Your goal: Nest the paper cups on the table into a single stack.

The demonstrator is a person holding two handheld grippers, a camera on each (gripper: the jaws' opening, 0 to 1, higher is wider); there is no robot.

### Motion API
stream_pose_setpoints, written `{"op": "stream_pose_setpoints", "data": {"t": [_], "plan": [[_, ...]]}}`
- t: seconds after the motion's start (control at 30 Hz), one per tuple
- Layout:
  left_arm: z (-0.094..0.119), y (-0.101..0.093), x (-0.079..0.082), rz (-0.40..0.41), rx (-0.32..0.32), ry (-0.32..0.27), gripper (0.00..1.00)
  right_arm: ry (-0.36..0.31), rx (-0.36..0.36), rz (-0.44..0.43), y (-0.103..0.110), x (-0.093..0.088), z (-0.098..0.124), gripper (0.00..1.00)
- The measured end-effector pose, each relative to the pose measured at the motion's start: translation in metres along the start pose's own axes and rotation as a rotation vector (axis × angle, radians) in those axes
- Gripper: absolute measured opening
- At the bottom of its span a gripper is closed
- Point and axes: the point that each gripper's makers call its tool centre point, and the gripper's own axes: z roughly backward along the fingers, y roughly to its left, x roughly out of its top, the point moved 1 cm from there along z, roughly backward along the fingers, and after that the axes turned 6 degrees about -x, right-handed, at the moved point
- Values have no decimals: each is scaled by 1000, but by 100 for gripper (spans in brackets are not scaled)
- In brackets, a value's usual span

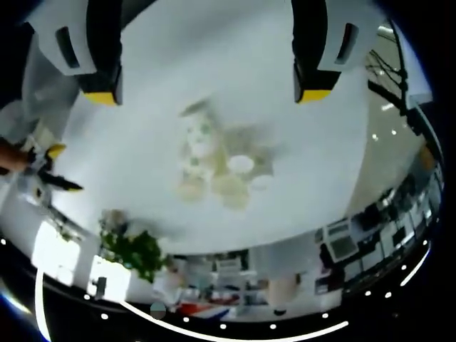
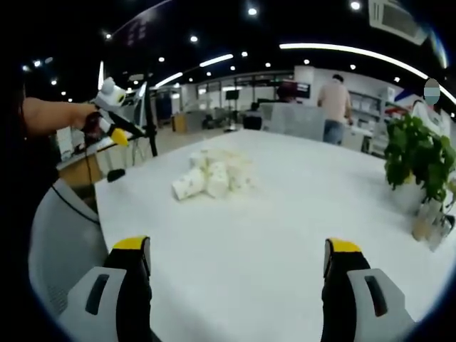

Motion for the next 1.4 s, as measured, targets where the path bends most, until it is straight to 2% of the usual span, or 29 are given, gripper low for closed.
{"op": "stream_pose_setpoints", "data": {"t": [0.13,0.37,0.47,0.53,0.73,0.87,0.97,1.13,1.4], "plan": [[-11,-8,4,-2,-24,40,99,3,-4,-7,-2,-2,0,100],[-32,-14,16,34,-57,63,98,9,2,-12,2,-4,-4,100],[-40,-14,19,70,-64,81,96,8,7,-9,4,-4,-6,100],[-43,-10,20,98,-47,101,94,10,9,-5,5,-4,-6,100],[-51,-10,30,176,-53,113,94,16,13,9,6,-6,-7,100],[-60,-12,38,230,-75,121,91,18,11,2,7,-8,-6,100],[-69,-13,39,245,-81,150,91,19,10,-4,7,-9,-7,100],[-81,-18,44,276,-113,150,88,18,10,-8,8,-10,-8,100],[-112,-20,27,285,-100,226,77,9,9,-36,7,-8,-12,100]]}}
